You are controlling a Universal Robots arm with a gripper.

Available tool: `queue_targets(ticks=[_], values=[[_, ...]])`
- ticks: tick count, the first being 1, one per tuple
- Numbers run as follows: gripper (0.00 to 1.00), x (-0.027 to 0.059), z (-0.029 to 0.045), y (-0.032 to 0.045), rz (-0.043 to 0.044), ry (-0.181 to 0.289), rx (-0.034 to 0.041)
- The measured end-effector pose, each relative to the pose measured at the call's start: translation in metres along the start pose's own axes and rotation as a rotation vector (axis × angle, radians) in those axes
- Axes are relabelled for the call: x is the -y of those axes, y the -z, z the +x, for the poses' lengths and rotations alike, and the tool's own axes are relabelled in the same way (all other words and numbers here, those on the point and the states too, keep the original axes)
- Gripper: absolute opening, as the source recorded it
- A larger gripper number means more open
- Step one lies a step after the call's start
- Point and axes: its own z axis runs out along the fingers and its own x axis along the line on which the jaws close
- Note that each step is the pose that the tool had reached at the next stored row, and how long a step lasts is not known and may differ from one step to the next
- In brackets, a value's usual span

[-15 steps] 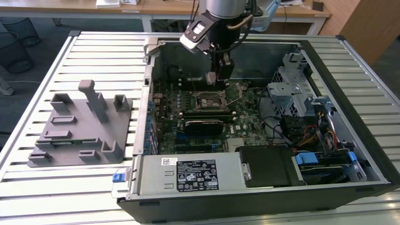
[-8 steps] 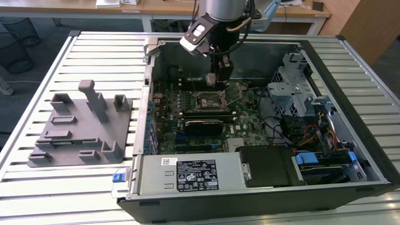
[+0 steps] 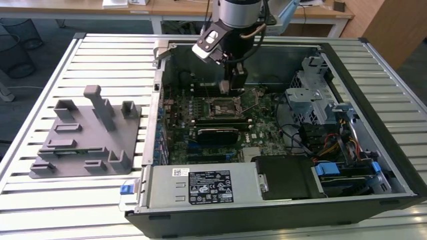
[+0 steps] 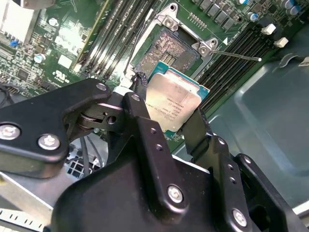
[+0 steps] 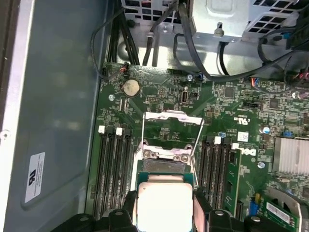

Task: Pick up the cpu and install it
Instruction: 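Place the cpu into insertion slot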

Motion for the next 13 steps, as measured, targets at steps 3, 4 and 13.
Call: queue_targets(ticks=[3,4,13], values=[[0.54,0.0001,0.0,-0.0034,0.0001,0.0,0.0001],[0.54,0.0002,0.0,-0.0042,0.0001,0.0,0.0001],[0.54,0.0017,0.0002,-0.0156,0.0,-0.018,0.0005]])
